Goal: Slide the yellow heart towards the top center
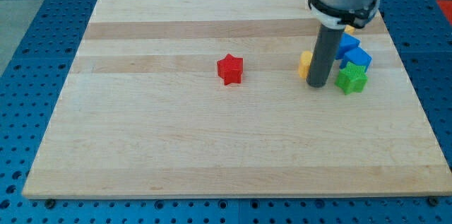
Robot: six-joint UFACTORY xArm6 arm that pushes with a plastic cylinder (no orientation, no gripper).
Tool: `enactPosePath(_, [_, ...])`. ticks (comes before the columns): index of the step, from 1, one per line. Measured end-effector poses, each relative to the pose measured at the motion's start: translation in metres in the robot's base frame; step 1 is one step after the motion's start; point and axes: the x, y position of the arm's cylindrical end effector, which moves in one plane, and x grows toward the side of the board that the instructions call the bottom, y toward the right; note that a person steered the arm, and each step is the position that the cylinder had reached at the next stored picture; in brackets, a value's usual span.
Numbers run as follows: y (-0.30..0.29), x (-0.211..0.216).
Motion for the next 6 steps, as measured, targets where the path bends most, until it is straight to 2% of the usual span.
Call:
enactPosePath(5, [-0.005, -0.132])
enactPosePath(6, [-0.027, -0.145])
